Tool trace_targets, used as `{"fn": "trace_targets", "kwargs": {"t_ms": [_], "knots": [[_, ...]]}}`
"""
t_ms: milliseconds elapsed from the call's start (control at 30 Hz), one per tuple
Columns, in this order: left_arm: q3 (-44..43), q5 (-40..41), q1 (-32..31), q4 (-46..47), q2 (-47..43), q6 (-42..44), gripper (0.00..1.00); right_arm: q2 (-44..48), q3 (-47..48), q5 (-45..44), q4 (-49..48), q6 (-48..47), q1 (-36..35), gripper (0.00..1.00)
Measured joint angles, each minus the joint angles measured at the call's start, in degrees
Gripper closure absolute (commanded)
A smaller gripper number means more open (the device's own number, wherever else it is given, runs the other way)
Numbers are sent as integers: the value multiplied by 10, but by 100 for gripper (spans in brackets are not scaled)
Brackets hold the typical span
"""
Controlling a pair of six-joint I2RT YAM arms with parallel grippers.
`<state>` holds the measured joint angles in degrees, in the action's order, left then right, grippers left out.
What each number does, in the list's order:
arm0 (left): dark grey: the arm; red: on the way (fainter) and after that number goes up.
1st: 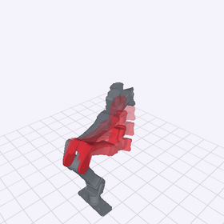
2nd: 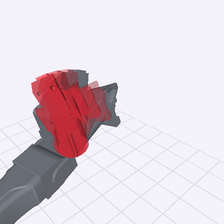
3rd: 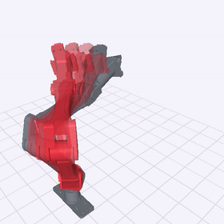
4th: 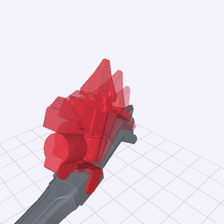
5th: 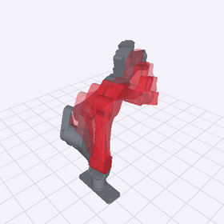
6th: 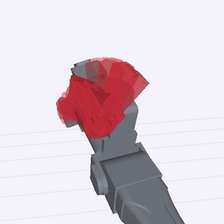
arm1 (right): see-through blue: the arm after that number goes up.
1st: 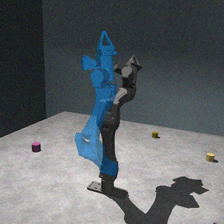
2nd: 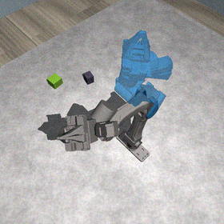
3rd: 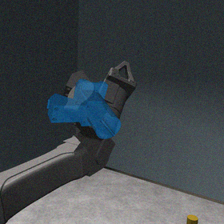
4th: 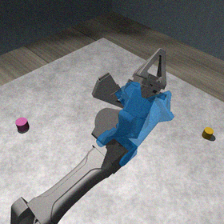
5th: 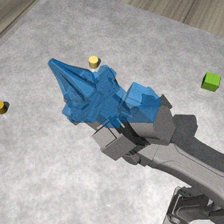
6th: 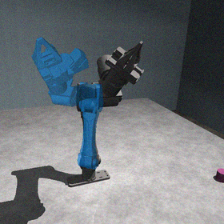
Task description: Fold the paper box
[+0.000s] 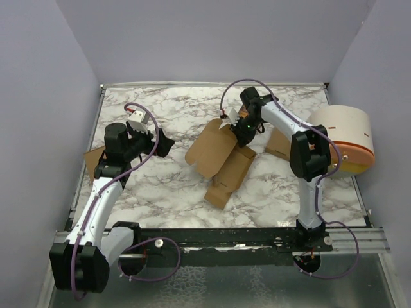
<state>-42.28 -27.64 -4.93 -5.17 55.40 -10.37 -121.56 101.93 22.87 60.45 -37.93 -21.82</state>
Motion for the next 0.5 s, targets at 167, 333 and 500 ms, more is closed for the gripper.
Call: {"fn": "trace_targets", "kwargs": {"t_ms": [167,333,500], "knots": [[0,0,0,0,0,0,4,-12,0,-17,0,7,-6,86],[0,0,1,0,0,0,4,-11,-41,-27,-16,9,-6,80],[0,0,2,0,0,0,4,2,-97,-35,-37,12,-6,77]]}}
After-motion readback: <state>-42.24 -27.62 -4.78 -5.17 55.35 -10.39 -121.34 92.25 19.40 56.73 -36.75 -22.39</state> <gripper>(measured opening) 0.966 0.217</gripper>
